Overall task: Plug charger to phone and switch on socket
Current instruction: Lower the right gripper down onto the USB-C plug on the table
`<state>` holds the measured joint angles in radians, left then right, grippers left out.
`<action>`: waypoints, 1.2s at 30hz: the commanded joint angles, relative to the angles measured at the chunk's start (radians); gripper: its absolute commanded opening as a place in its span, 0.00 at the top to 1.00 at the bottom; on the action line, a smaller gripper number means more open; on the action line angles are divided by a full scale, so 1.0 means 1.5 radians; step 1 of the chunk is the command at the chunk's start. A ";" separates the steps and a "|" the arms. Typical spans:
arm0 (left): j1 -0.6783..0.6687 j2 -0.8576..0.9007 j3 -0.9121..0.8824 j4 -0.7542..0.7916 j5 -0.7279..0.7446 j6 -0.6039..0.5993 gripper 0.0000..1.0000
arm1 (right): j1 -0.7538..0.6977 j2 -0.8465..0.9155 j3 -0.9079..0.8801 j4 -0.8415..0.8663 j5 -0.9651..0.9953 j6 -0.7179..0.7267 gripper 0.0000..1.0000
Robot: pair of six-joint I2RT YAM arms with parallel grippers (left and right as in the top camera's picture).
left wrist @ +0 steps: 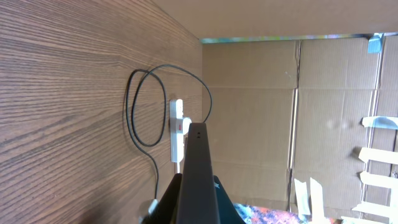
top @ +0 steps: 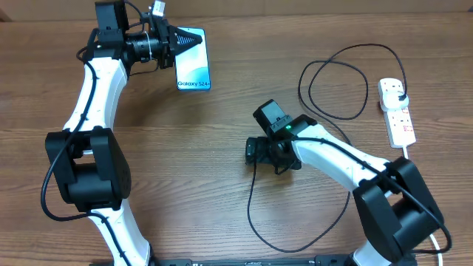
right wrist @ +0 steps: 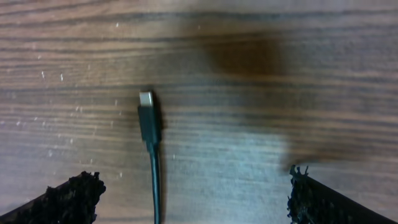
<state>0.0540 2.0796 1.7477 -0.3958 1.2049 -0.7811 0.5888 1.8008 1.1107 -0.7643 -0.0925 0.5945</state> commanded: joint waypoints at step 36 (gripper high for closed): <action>-0.001 -0.026 0.019 0.003 0.029 0.023 0.96 | 0.042 0.088 0.068 0.012 0.001 -0.071 0.45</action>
<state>0.0540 2.0796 1.7477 -0.3958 1.2049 -0.7731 0.6449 1.9125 1.1957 -0.7536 -0.0898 0.4973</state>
